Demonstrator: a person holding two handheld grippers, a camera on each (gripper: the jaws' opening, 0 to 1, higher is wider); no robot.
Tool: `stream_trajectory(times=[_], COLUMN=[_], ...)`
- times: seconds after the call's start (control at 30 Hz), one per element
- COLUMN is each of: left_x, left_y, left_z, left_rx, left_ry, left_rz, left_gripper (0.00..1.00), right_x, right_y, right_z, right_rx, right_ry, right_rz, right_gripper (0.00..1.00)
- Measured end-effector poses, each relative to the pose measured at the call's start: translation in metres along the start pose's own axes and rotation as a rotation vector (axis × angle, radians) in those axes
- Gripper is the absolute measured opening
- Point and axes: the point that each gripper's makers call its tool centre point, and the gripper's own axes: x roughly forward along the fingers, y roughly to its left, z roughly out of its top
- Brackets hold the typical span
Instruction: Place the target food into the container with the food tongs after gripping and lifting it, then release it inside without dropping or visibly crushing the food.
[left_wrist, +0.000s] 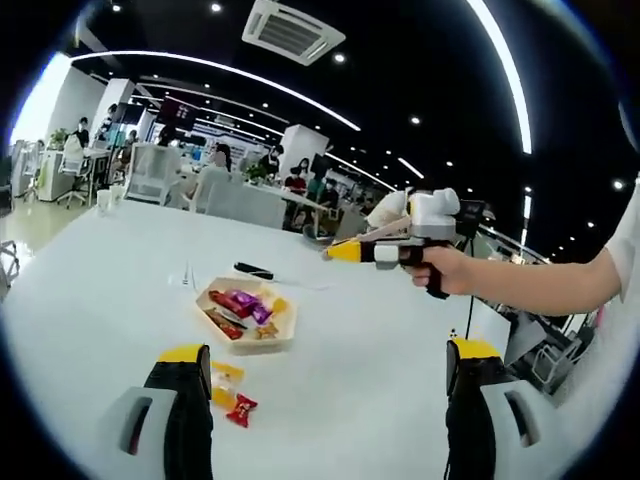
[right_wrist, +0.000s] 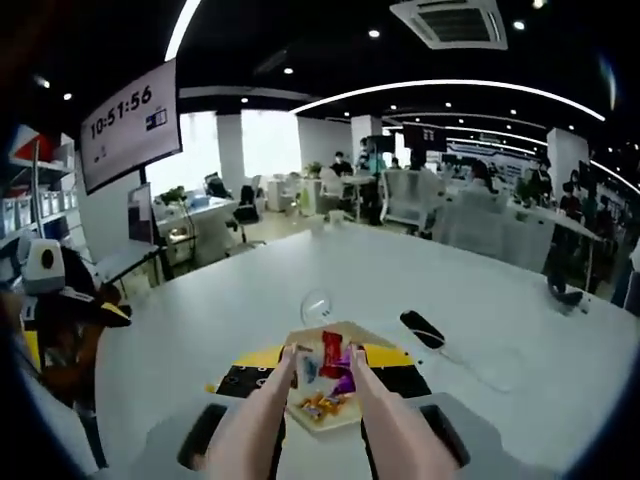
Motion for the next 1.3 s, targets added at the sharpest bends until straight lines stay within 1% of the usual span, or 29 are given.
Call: stream_trajectory(times=[0.07, 0.1, 0.13, 0.17, 0.2, 0.27, 0.3, 0.33, 0.4, 0.43, 0.47, 0.5, 0.57, 0.63, 0.73, 0.77, 0.83, 0.87, 0.9, 0.93, 0.97, 1.03, 1.07, 1.13, 1.17, 1.2, 1.23, 1.27, 1.3], left_x=[0.002, 0.002, 0.003, 0.004, 0.005, 0.007, 0.005, 0.004, 0.001, 0.000, -0.001, -0.002, -0.004, -0.007, -0.009, -0.008, -0.010, -0.011, -0.011, -0.010, -0.010, -0.010, -0.010, -0.006, -0.003, -0.002, -0.002, -0.005, -0.008], left_y=[0.002, -0.002, -0.003, -0.002, 0.002, 0.009, 0.011, 0.011, 0.013, 0.013, 0.013, 0.015, 0.020, 0.023, 0.029, 0.032, 0.033, 0.031, 0.031, 0.030, 0.029, 0.024, 0.023, 0.024, 0.025, 0.026, 0.027, 0.029, 0.030], left_z=[0.001, 0.003, 0.006, 0.007, 0.005, -0.001, 0.000, 0.004, 0.006, 0.006, 0.005, 0.003, -0.003, -0.002, 0.003, 0.003, 0.005, 0.009, 0.010, 0.007, 0.006, 0.013, 0.013, 0.012, 0.011, 0.013, 0.020, 0.030, 0.036], left_rx=[-0.007, -0.031, -0.034, -0.026, -0.019, -0.024, -0.034, -0.040, -0.047, -0.043, -0.018, 0.000, 0.025, 0.027, 0.022, 0.019, 0.011, 0.006, 0.007, 0.012, 0.012, -0.028, -0.033, -0.016, 0.010, 0.025, 0.055, 0.103, 0.112], left_ry=[0.008, 0.005, -0.006, -0.008, -0.001, 0.025, 0.019, -0.006, -0.014, -0.018, -0.025, -0.015, 0.012, 0.005, -0.032, -0.024, -0.030, -0.055, -0.057, -0.044, -0.038, -0.075, -0.076, -0.079, -0.084, -0.099, -0.142, -0.205, -0.238], left_rz=[-0.006, -0.035, -0.049, -0.062, -0.065, -0.063, -0.072, -0.085, -0.098, -0.106, -0.121, -0.125, -0.119, -0.114, -0.105, -0.087, -0.072, -0.078, -0.080, -0.085, -0.087, -0.109, -0.120, -0.117, -0.116, -0.111, -0.105, -0.097, -0.097], left_gripper=[0.99, 0.99, 0.99, 0.99, 0.99, 0.99, 0.99, 0.99, 0.99, 0.99, 0.99, 0.99, 0.99, 0.99, 0.99, 0.99, 0.99, 0.99, 0.99, 0.99, 0.99, 0.99, 0.99, 0.99, 0.99, 0.99, 0.99, 0.99, 0.99], right_x=[-0.005, -0.007, -0.007, -0.010, -0.012, -0.014, -0.013, -0.014, -0.013, -0.014, -0.014, -0.013, -0.011, -0.009, -0.004, -0.003, -0.002, 0.000, 0.000, -0.001, -0.003, -0.007, -0.010, -0.015, -0.017, -0.019, -0.020, -0.020, -0.020], right_y=[-0.002, 0.002, 0.005, 0.008, 0.009, 0.012, 0.012, 0.012, 0.013, 0.018, 0.019, 0.020, 0.024, 0.024, 0.023, 0.020, 0.020, 0.017, 0.017, 0.016, 0.017, 0.018, 0.015, 0.007, 0.008, 0.006, 0.003, 0.003, 0.004], right_z=[-0.002, 0.000, 0.000, 0.002, 0.001, -0.001, -0.004, -0.005, -0.005, -0.004, -0.004, -0.005, -0.009, -0.012, -0.017, -0.020, -0.019, -0.017, -0.017, -0.015, -0.014, -0.013, -0.012, -0.008, -0.005, -0.003, -0.003, -0.004, -0.005], right_rx=[0.024, 0.061, 0.066, 0.054, 0.017, 0.023, 0.044, 0.054, 0.062, 0.059, 0.058, 0.060, 0.060, 0.053, 0.064, 0.079, 0.076, 0.070, 0.073, 0.101, 0.101, 0.086, 0.068, 0.080, 0.085, 0.085, 0.086, 0.094, 0.105], right_ry=[0.009, -0.003, -0.001, 0.005, 0.016, 0.019, 0.030, 0.032, 0.028, 0.021, 0.020, 0.017, 0.018, 0.022, 0.030, 0.036, 0.033, 0.029, 0.028, 0.020, 0.018, 0.016, 0.018, 0.004, -0.003, -0.009, -0.012, -0.012, -0.010], right_rz=[-0.036, -0.039, -0.031, -0.031, -0.048, -0.063, -0.076, -0.087, -0.103, -0.117, -0.125, -0.132, -0.139, -0.139, -0.136, -0.137, -0.134, -0.138, -0.141, -0.144, -0.145, -0.153, -0.172, -0.187, -0.186, -0.189, -0.195, -0.196, -0.195], right_gripper=[0.27, 0.27, 0.28, 0.28, 0.28, 0.27, 0.27, 0.27, 0.27, 0.27, 0.27, 0.27, 0.27, 0.27, 0.27, 0.27, 0.28, 0.28, 0.28, 0.28, 0.28, 0.28, 0.28, 0.28, 0.28, 0.28, 0.28, 0.28, 0.28])
